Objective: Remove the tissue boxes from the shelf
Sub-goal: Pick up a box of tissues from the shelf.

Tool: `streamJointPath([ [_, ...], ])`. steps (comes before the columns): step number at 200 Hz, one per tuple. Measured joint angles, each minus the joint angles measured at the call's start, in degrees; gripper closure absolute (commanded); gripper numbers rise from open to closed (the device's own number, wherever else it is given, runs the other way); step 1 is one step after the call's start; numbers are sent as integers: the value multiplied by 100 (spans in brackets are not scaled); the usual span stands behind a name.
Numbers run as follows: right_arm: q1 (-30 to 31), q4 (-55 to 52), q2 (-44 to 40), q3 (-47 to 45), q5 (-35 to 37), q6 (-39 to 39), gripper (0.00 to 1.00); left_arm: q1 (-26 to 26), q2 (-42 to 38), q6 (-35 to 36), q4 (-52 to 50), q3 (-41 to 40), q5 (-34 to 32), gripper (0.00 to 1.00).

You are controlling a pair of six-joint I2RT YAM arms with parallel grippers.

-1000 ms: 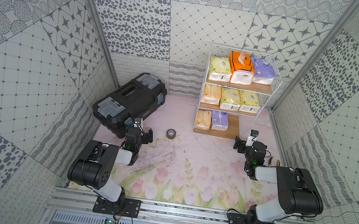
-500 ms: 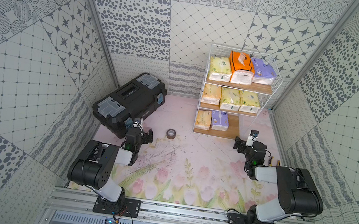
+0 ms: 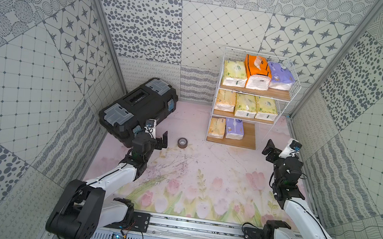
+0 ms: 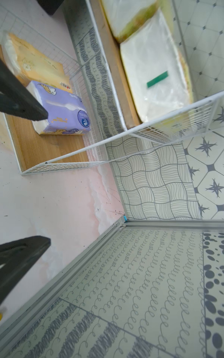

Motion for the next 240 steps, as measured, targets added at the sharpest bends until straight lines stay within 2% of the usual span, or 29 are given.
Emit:
streamJointPath([
  [21, -50, -964, -772, -83, -98, 564, 3, -63, -702, -286, -601, 127, 17, 1],
  [43, -59, -2269, -1156, 201, -352, 1034, 4, -90, -1349, -730, -1080, 192, 24, 1],
  [74, -59, -4050, -1541, 1115, -1038, 1429, 9, -92, -2022, -1488, -1705, 284, 35, 1],
  [110, -59, -5226, -1768, 2387, -2037, 1580, 15, -92, -2326, -2179, -2612, 710, 426, 1],
  [147, -59, -5873, -1209, 3606, -2920, 1567, 21, -149, -2341, -2861, -3224, 887, 1163, 1],
  [180, -59, -6175, -428, 4745, -3469, 1572, 24, -468, -2326, -3532, -3456, 785, 1720, 1],
  [206, -59, -6078, 208, 5661, -3794, 1685, 32, -761, -2251, -3908, -3512, 741, 2000, 1],
  [240, -42, -5604, 914, 6400, -4089, 2046, 42, -909, -2090, -4242, -3510, 734, 2286, 1],
])
